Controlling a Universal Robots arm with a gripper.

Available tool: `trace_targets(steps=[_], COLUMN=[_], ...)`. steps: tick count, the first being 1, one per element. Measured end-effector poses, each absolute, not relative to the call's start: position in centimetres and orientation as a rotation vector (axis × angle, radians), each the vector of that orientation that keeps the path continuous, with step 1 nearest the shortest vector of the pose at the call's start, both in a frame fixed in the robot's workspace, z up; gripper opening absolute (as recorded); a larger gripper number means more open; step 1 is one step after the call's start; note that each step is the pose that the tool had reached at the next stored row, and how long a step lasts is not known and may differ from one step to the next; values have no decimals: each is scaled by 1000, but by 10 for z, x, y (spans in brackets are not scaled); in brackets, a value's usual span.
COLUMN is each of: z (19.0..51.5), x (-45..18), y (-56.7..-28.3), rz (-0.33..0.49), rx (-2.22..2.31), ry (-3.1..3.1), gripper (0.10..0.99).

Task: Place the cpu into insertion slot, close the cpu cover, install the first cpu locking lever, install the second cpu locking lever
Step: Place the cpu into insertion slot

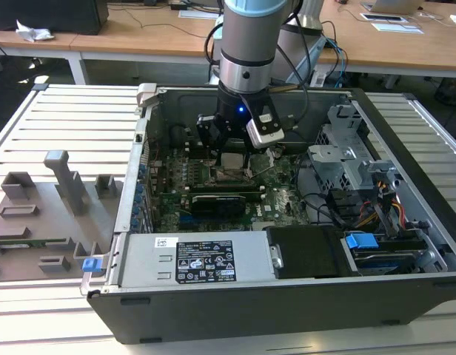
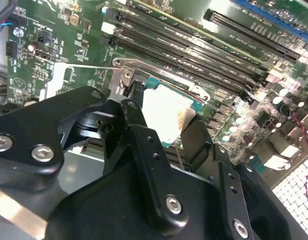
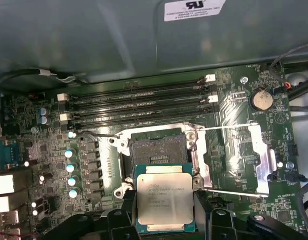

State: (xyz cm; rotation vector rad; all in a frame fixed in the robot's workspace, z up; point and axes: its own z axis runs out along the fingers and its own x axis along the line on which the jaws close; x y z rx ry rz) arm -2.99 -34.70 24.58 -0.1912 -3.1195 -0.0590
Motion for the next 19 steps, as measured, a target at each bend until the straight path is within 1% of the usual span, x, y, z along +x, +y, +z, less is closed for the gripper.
trace_targets(steps=[5, 10, 19], z=[246, 245, 245], x=[-22, -21, -22], y=[-337, -326, -326], rz=[-57, -6, -7], rx=[-191, -192, -208], ry=[-3119, -3122, -3121], gripper=[545, 545, 545])
